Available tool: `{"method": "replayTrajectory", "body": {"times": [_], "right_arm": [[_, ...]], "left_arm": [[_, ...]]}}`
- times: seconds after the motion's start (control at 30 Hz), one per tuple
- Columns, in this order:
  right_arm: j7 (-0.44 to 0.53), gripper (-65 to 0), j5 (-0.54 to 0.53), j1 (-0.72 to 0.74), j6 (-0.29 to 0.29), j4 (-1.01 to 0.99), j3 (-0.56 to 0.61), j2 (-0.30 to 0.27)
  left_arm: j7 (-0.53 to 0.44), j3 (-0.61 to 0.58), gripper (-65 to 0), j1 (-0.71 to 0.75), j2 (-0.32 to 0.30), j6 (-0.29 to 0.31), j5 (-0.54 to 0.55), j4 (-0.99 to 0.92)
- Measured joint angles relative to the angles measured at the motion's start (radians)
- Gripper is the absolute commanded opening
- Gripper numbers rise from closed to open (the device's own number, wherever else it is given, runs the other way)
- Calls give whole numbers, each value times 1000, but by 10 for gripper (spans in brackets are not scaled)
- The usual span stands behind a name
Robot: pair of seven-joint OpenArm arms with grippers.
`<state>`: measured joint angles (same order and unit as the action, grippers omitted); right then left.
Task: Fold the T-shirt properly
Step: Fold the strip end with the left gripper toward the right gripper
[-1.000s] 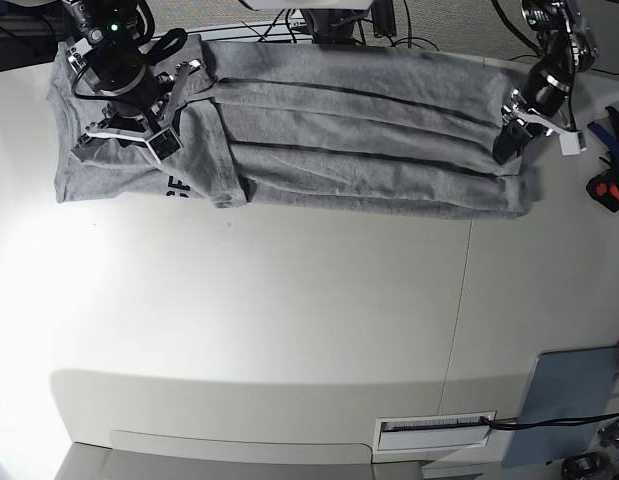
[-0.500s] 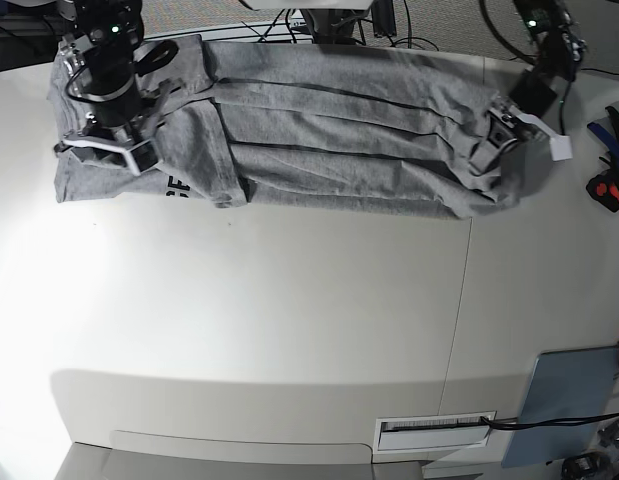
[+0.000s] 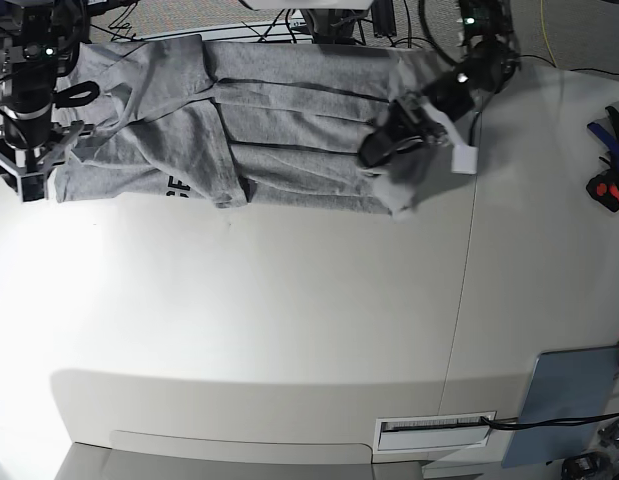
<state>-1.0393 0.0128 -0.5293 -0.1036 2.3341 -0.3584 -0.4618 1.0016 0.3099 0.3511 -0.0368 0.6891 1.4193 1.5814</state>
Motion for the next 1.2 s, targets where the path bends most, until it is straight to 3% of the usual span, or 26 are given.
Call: {"method": "replayTrajectory", "body": {"times": [0.1, 0.33, 0.47, 0.6, 0.63, 0.73, 0.8, 1.0, 1.2], "right_arm": [[0, -478, -11, -1, 0, 0, -9, 0], [1, -478, -11, -3, 0, 0, -9, 0], [0, -478, -11, -3, 0, 0, -9, 2], [0, -478, -11, -3, 0, 0, -9, 2], [0, -478, -11, -3, 0, 0, -9, 2], [0, -478, -11, -3, 0, 0, -9, 2], [0, -478, -11, -3, 0, 0, -9, 2], [0, -478, -11, -3, 0, 0, -9, 2], [10, -478, -59, -3, 17, 0, -9, 2]], "left_arm": [[-14, -91, -650, 0, 15, 0, -36, 22], [-254, -309, -650, 0, 34, -8, -303, 24], [-328, -431, -650, -19, 34, -10, -466, 24], [-356, -529, -650, -53, 59, -103, -618, 24], [-355, -552, -597, -63, 63, -110, -653, 24], [-356, -630, -393, -90, 69, -103, -694, 24], [-352, -675, -331, -111, 76, -100, -721, 24], [-352, -726, -330, -182, 80, -94, -728, 25], [-258, -632, -331, -196, 79, -44, -728, 101]]}}
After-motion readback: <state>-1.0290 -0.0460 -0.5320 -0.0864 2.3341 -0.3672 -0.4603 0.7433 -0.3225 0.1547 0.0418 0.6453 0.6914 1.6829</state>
